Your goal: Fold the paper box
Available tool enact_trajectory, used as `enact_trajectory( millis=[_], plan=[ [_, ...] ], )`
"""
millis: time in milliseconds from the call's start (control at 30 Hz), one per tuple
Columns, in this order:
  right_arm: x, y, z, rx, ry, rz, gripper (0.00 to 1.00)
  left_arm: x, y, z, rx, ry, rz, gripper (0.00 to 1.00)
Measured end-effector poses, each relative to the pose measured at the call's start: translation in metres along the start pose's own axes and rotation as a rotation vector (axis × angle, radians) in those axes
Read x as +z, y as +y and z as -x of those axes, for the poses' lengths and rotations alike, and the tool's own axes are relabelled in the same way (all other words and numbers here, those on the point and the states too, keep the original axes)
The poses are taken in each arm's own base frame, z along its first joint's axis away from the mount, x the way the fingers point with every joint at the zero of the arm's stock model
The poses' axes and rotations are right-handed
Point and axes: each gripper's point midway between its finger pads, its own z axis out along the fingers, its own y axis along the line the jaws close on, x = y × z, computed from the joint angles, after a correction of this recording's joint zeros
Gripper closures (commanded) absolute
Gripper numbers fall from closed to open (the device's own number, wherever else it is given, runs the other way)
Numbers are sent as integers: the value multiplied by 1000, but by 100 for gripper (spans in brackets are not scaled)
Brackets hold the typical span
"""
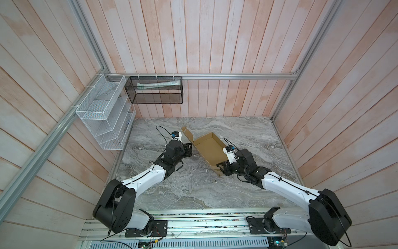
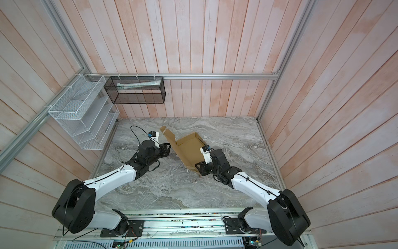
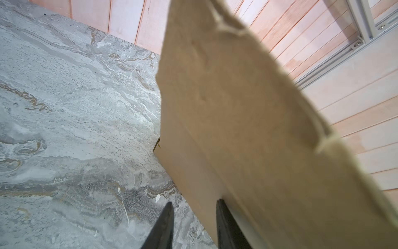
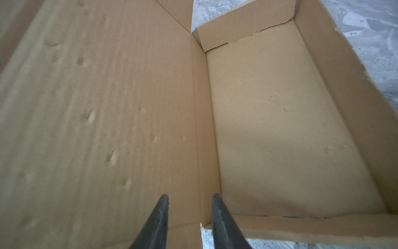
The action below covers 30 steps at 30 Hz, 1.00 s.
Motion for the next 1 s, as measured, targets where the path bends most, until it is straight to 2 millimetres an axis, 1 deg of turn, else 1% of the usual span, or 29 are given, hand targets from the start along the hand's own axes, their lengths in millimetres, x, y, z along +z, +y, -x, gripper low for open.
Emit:
enact_trajectory(
  millis=[200, 433, 700, 900, 1000],
  plan=[
    [10, 9, -3, -15, 23, 25, 65, 11, -8, 12, 5, -15, -9, 64],
    [18, 27, 9, -40, -6, 80, 65, 29, -21, 25, 15, -15, -45, 64],
    [34, 39, 9, -39, -16, 122, 65, 52, -37, 30, 28, 8, -104, 64],
    [39, 51, 20, -39, -70, 161, 66, 71, -47, 32, 42, 32, -140, 64],
    [42, 52, 26, -27, -95, 163, 66, 74, -49, 30, 47, 47, -150, 64]
  ],
)
